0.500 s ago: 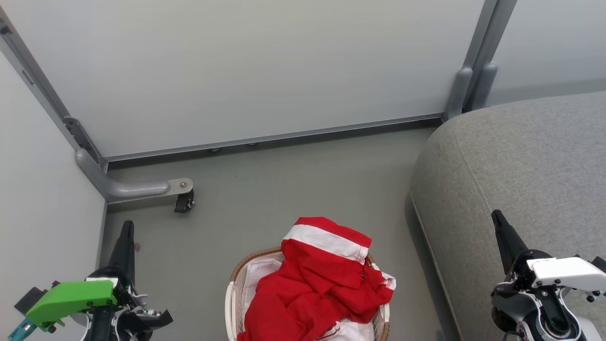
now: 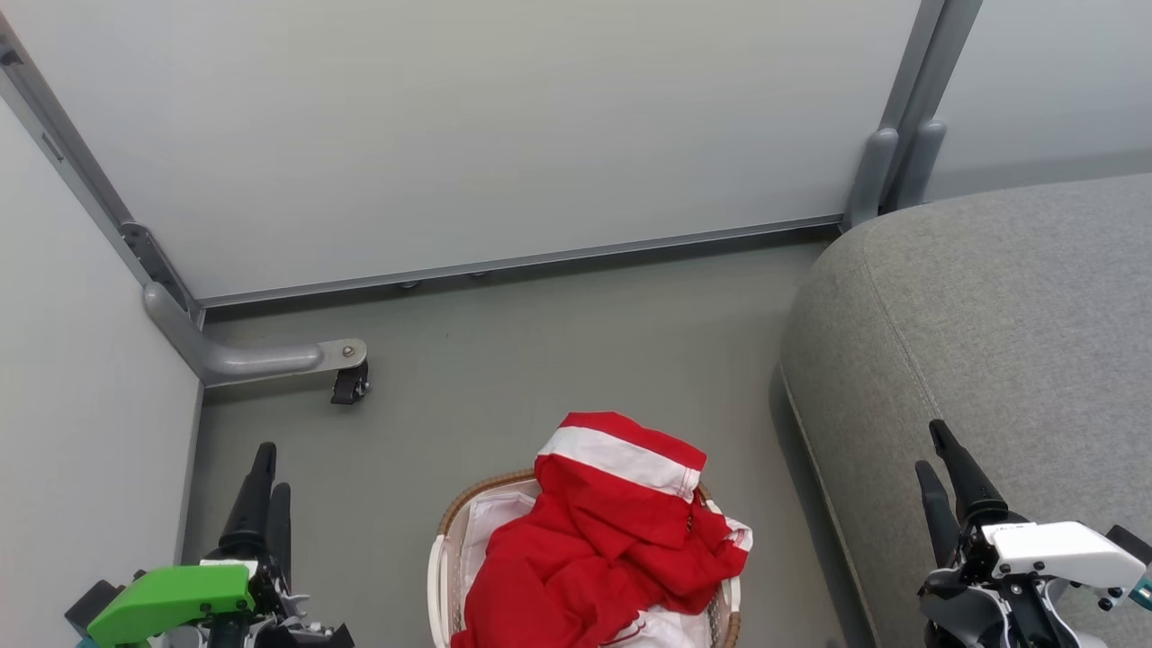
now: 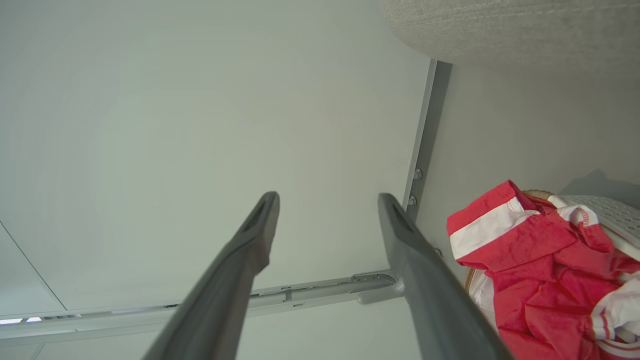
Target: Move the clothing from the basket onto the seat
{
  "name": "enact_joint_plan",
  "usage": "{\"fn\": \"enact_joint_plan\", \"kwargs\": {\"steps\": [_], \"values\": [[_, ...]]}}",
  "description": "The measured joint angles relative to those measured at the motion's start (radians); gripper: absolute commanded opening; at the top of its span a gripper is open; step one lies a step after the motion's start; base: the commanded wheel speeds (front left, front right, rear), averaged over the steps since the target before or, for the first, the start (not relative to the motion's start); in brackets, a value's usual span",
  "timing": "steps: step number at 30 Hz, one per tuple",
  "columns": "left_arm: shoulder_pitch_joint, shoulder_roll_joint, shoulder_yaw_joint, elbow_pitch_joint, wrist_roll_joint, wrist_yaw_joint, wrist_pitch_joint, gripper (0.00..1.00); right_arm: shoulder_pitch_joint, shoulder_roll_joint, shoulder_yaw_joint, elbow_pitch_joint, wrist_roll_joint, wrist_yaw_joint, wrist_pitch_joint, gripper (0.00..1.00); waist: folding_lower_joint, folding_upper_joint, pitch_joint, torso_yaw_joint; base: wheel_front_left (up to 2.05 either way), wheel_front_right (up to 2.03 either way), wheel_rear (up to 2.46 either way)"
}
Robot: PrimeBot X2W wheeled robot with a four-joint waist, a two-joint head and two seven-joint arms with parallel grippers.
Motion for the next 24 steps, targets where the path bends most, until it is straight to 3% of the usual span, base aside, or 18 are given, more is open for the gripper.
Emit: {"fn": "enact_joint_plan", "kwargs": {"steps": [12, 24], "values": [[0.0, 0.0, -0.041, -0.029, 0.079, 0.0, -0.055, 1.0, 0.002, -0.002, -0.02, -0.004, -0.123, 0.0, -0.055, 1.0, 0.0, 0.0, 0.0, 0.0, 0.0, 0.0, 0.0], [-0.001, 0.001, -0.065, -0.08, 0.336, 0.0, -0.104, 1.0, 0.005, -0.003, -0.032, -0.088, -0.405, 0.0, -0.104, 1.0, 0.0, 0.0, 0.002, 0.002, 0.0, 0.0, 0.0]]}}
